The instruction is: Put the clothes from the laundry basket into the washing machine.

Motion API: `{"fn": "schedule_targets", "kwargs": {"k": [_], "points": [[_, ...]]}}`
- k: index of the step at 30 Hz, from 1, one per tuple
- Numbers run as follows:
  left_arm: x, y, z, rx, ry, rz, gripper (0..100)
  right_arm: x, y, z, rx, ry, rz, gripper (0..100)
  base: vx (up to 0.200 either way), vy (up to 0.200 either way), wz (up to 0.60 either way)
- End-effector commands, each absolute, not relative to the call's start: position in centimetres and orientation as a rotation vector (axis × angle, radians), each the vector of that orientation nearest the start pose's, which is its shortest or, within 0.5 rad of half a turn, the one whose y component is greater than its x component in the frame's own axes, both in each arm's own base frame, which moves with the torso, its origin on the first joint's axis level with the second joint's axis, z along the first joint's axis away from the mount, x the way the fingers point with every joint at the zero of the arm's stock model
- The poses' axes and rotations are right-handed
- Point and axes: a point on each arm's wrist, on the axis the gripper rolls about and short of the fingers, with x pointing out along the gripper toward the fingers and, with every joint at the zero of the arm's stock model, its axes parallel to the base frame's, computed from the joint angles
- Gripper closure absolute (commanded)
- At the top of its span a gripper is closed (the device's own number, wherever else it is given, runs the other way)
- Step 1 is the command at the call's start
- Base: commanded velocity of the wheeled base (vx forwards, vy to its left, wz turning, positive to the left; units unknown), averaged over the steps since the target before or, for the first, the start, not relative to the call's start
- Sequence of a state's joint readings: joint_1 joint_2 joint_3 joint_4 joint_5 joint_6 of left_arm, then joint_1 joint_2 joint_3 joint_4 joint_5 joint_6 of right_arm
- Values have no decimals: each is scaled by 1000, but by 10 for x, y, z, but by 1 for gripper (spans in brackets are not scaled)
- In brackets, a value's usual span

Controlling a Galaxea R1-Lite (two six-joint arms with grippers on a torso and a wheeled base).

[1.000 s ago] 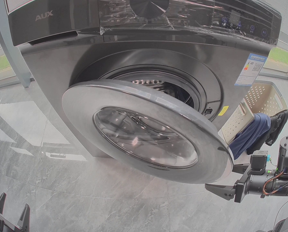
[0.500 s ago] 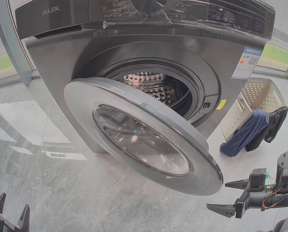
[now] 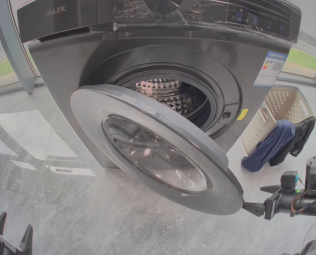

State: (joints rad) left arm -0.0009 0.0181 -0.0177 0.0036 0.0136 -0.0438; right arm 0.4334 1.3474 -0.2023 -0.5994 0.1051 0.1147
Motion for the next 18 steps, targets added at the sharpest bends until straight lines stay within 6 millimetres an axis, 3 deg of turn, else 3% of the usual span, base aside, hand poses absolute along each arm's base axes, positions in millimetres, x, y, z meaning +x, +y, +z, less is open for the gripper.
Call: {"fn": "schedule_targets", "kwargs": {"k": [1, 7, 13, 18], "points": [[-23, 0, 76, -43, 6, 12, 0, 180, 77, 122, 34, 548, 458, 0, 0, 0, 0], [-23, 0, 76, -43, 6, 12, 0, 198, 88, 122, 30, 555, 474, 0, -67, 0, 0], [-23, 0, 76, -44, 7, 12, 0, 177, 105, 119, 0, 571, 586, 0, 0, 0, 0], [-23, 0, 76, -44, 6, 12, 0, 168, 108, 124, 0, 544, 618, 0, 0, 0, 0]]}}
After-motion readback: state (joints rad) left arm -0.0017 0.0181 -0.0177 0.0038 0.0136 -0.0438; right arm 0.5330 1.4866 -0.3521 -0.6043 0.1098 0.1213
